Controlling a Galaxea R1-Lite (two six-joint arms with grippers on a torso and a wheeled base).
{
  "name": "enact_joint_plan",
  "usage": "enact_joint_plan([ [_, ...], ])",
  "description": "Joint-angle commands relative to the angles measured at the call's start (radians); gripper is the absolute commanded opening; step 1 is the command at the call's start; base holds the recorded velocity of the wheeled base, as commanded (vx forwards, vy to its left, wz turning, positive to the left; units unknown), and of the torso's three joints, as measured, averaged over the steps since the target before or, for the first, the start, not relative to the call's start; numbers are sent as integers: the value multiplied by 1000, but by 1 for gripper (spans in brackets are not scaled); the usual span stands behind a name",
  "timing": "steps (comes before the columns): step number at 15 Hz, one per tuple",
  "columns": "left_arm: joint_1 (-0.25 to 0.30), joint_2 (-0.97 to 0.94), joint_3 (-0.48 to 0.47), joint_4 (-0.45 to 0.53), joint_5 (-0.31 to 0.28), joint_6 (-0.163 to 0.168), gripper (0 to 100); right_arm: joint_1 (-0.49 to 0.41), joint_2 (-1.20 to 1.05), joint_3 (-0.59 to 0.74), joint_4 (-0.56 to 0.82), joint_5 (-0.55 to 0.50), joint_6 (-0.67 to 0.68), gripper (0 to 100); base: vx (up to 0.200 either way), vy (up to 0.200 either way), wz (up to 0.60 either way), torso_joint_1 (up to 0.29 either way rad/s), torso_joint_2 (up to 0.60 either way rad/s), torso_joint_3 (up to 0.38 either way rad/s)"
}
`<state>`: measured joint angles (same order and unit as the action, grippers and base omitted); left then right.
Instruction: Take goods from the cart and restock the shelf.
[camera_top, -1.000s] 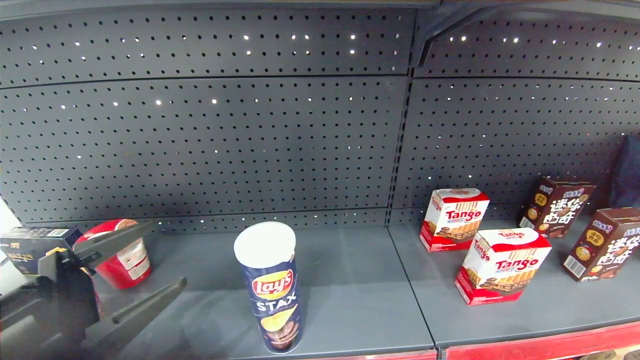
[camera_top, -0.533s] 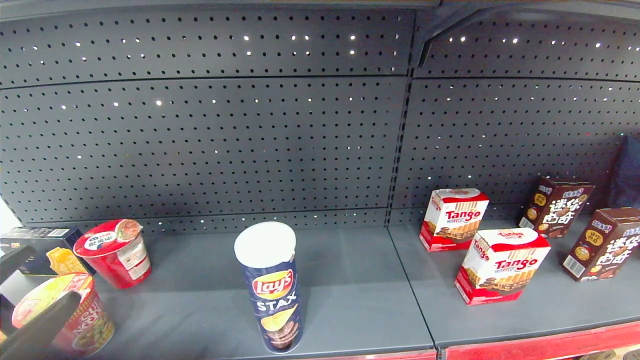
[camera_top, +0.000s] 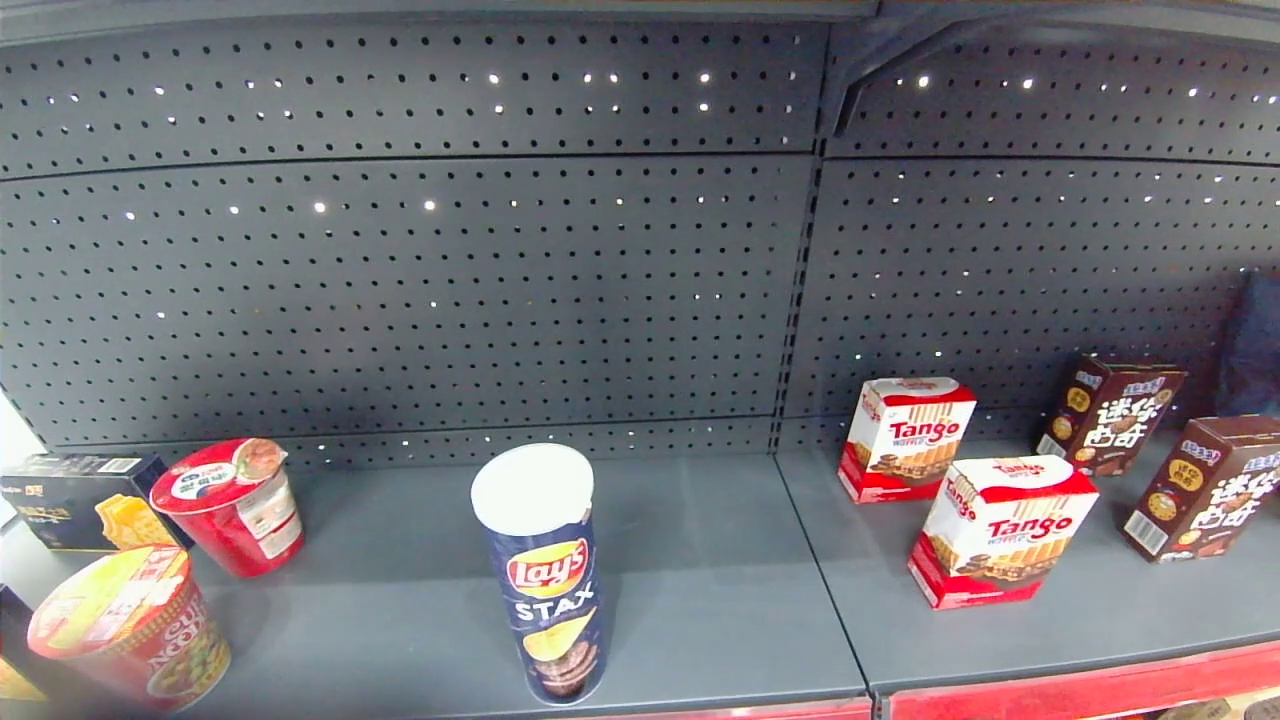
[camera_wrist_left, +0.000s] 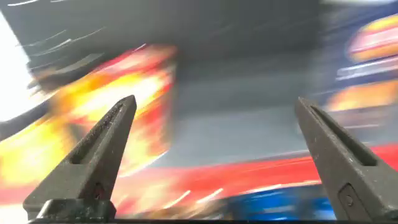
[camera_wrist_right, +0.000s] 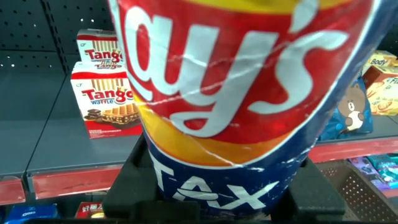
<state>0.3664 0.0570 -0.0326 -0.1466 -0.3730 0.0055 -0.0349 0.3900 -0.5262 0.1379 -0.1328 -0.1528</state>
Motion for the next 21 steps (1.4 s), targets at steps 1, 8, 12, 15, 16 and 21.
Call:
enact_joint_plan([
  [1, 8, -57, 22, 144, 235, 106, 100, 0, 0, -2, 0, 1, -1, 0, 0, 0, 0, 0, 0, 0],
  [8, 78, -57, 29, 148, 388, -7, 100, 49, 13, -35, -3, 71, -2, 0, 0, 0, 0, 0, 0, 0],
  [12, 78, -57, 29, 148, 390, -10, 100, 89, 121, -110, -9, 188, -2, 0, 0, 0, 0, 0, 0, 0],
  [15, 78, -57, 29, 148, 390, -9, 100, 132, 194, -140, -15, 265, 2, 0, 0, 0, 0, 0, 0, 0],
  [16, 78, -57, 29, 148, 390, -10, 100, 168, 247, -141, -46, 286, 2, 0, 0, 0, 0, 0, 0, 0],
  [21, 74, -57, 28, 148, 391, -12, 100, 291, 455, -137, -282, 291, 19, 0, 0, 0, 0, 0, 0, 0],
])
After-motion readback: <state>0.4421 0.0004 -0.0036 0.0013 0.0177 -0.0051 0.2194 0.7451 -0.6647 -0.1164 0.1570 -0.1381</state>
